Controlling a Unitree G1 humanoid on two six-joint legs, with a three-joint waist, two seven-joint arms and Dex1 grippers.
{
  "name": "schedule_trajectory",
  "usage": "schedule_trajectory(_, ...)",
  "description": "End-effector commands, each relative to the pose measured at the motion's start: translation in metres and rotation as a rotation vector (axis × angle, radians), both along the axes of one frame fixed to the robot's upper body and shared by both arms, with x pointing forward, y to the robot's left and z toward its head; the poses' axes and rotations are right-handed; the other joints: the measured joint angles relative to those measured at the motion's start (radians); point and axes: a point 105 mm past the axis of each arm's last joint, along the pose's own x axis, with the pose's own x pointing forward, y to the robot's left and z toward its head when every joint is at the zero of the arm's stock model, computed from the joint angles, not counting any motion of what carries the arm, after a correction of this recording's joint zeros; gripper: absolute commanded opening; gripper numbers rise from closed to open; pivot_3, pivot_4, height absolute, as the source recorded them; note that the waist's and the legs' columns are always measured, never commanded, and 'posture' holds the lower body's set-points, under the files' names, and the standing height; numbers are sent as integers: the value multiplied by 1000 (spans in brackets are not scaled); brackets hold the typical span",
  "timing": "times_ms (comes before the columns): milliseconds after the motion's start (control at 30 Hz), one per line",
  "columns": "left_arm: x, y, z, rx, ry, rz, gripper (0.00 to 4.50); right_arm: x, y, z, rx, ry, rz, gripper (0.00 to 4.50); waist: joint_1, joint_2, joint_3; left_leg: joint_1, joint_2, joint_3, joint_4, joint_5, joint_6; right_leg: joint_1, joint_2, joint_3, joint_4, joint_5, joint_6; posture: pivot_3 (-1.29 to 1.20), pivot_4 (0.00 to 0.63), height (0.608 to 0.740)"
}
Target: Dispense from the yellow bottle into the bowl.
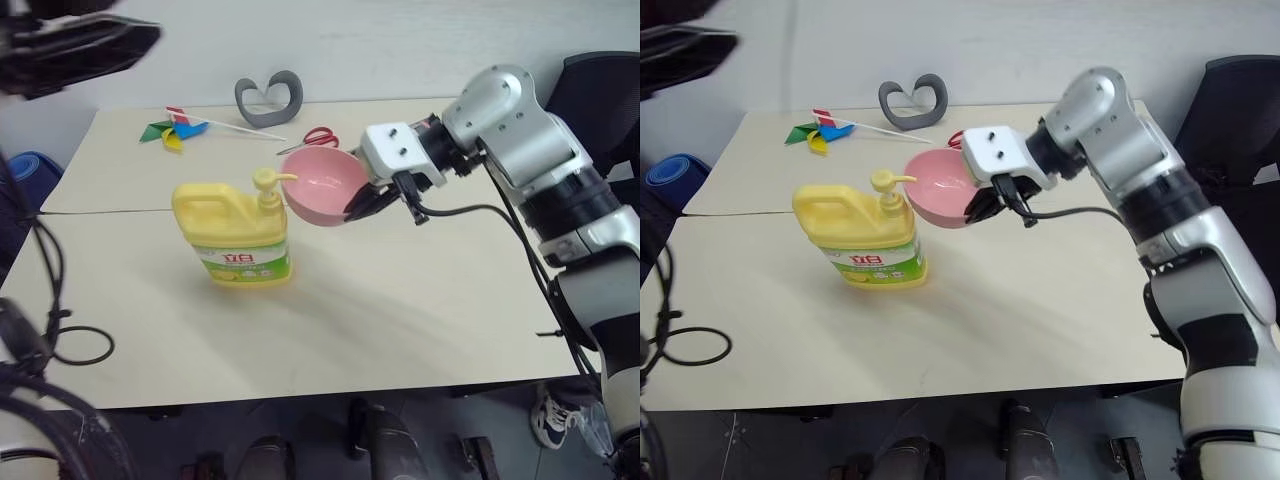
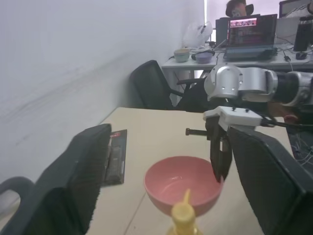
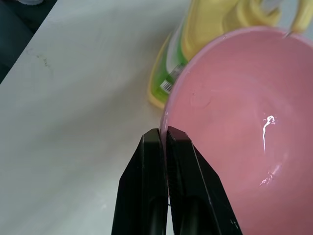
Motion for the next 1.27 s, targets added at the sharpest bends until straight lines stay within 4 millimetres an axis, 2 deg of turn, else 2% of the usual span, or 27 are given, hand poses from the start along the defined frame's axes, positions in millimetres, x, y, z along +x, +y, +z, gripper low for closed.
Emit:
schedule_trajectory(33,-38,-3,-29,147,64,-28,4470,-3,-16,-17,13,-21,-41,0,2,0,0,1,0,0,0,0,0,0,0,0,0,0,0,0,150,740)
schedule_trajectory(133,-58,-7,-64,237,175,-21,4470,-4,-27,-48,48,-11,-117,0,5,-1,1,-1,0,-2,3,0,-1,1,0,-1,1,-1,-1,0,150,740)
schedule_trajectory(367,-84,-15,-114,308,321,5,4470,-13,-45,-101,45,-31,-238,0,3,-1,1,2,1,-2,3,-1,-3,3,1,1,1,-1,-2,0,150,740)
schedule_trajectory(500,-85,-15,-126,316,336,23,4470,-15,-53,-115,4,-48,-257,0,2,-1,1,3,2,-2,3,-1,-4,3,2,1,1,-2,-3,0,150,740)
schedule_trajectory(567,-82,-15,-125,302,327,30,4500,-11,-54,-115,8,-64,-276,491,2,-1,1,4,2,-1,3,-1,-4,3,2,2,1,-2,-3,0,150,740)
schedule_trajectory(700,-78,-13,-128,295,334,43,4500,-7,-59,-102,74,-24,-330,1546,3,-1,1,5,2,-1,3,-1,-4,5,2,1,1,-2,-3,0,150,740)
schedule_trajectory(767,-77,-9,-131,298,344,64,4500,-13,-71,-80,128,62,-342,2169,3,-1,1,5,2,-1,2,-1,-4,4,2,1,1,-2,-3,0,150,740)
schedule_trajectory(833,-76,-2,-131,294,354,97,4500,-25,-89,-55,170,157,-337,2799,4,-1,1,4,2,-1,1,-1,-4,4,2,1,1,-2,-3,0,150,740)
schedule_trajectory(900,-76,8,-130,287,365,137,4500,-31,-117,-28,197,218,-385,3442,8,1,2,3,2,-2,1,-2,-3,3,2,0,0,-2,-3,0,150,740)
schedule_trajectory(933,-78,15,-128,283,369,159,4500,-29,-133,-12,236,225,-443,3682,9,1,2,3,2,-2,1,-2,-3,3,2,0,-1,-2,-3,0,150,740)
schedule_trajectory(1000,-80,26,-125,285,370,194,4500,-26,-152,13,320,237,-521,4361,3,1,2,3,2,-1,1,-2,-2,3,3,0,-1,-2,-4,0,150,740)
schedule_trajectory(1067,-79,37,-117,281,353,229,4500,-29,-162,33,417,270,-553,4478,1,0,2,4,2,0,-1,-2,-2,3,3,0,-1,-3,-4,0,150,740)
schedule_trajectory(1133,-78,43,-111,269,341,241,4500,-33,-167,43,464,294,-560,4478,1,0,1,7,3,1,-3,-2,-3,4,5,1,-2,-3,-6,0,150,740)
schedule_trajectory(1200,-74,47,-109,255,334,262,4500,-31,-170,41,469,301,-572,4478,0,0,2,8,4,2,-4,-2,-3,4,5,1,-1,-4,-6,0,150,740)
schedule_trajectory(1267,-70,54,-122,276,351,306,4500,-27,-171,29,466,306,-587,4478,-1,0,2,10,4,5,-5,-2,-3,4,4,3,0,-4,-6,0,150,740)
